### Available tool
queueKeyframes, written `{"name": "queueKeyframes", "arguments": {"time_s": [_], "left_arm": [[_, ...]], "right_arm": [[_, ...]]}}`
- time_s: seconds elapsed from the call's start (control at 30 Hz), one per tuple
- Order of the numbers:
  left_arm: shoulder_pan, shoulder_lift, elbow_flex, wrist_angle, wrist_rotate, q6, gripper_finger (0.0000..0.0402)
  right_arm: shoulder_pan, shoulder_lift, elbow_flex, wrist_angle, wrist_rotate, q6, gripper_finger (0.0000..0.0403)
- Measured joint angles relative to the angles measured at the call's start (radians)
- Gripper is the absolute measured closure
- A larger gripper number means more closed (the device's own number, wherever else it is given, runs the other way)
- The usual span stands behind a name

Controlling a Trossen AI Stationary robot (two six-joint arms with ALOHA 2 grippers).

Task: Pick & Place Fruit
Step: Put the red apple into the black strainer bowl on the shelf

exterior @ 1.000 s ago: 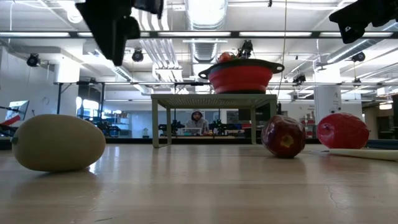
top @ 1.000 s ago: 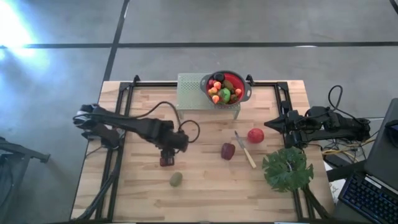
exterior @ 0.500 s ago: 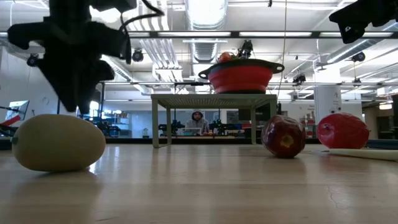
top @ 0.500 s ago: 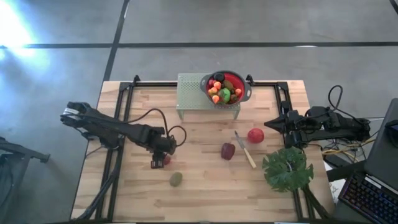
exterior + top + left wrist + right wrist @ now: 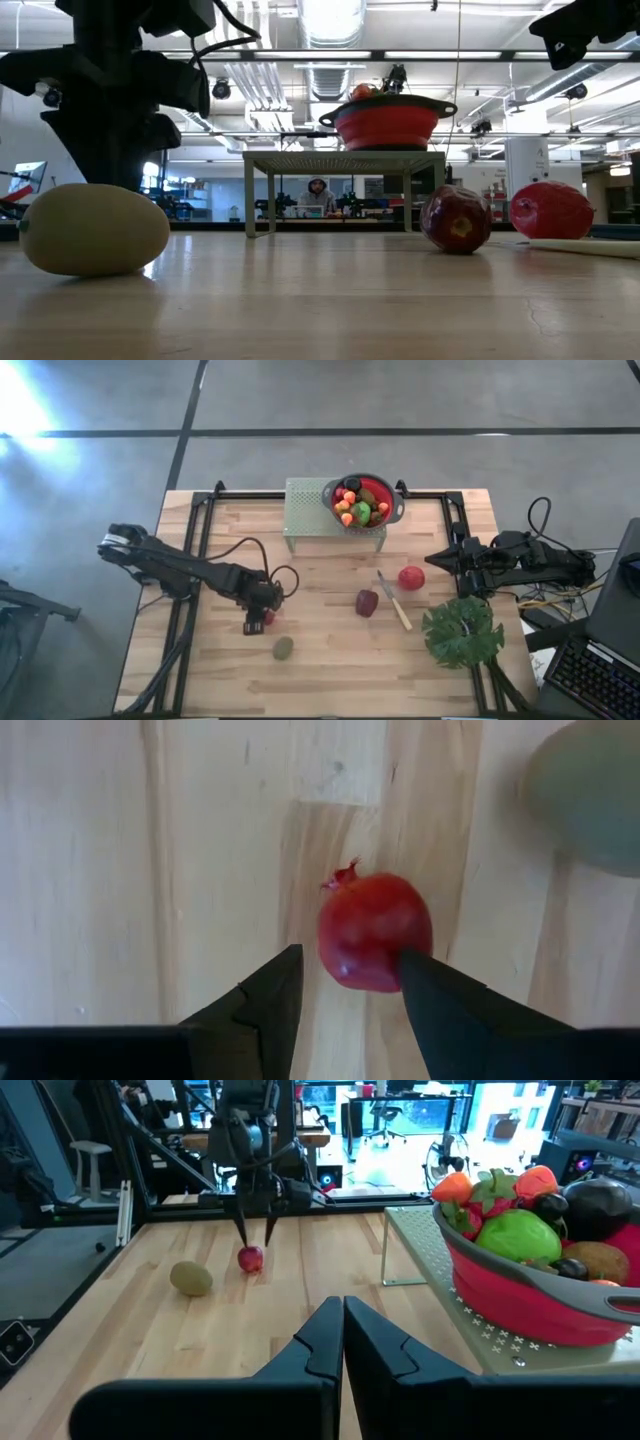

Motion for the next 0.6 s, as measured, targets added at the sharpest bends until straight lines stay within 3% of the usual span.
{"name": "queueKeyframes", "arguments": {"time_s": [0.6], "left_arm": [[0.000, 0.000, 0.059, -0.002, 0.003, 0.090, 0.0229]], "right_arm": [[0.000, 0.000, 0.000, 0.001, 0.000, -0.001, 0.0394]]}}
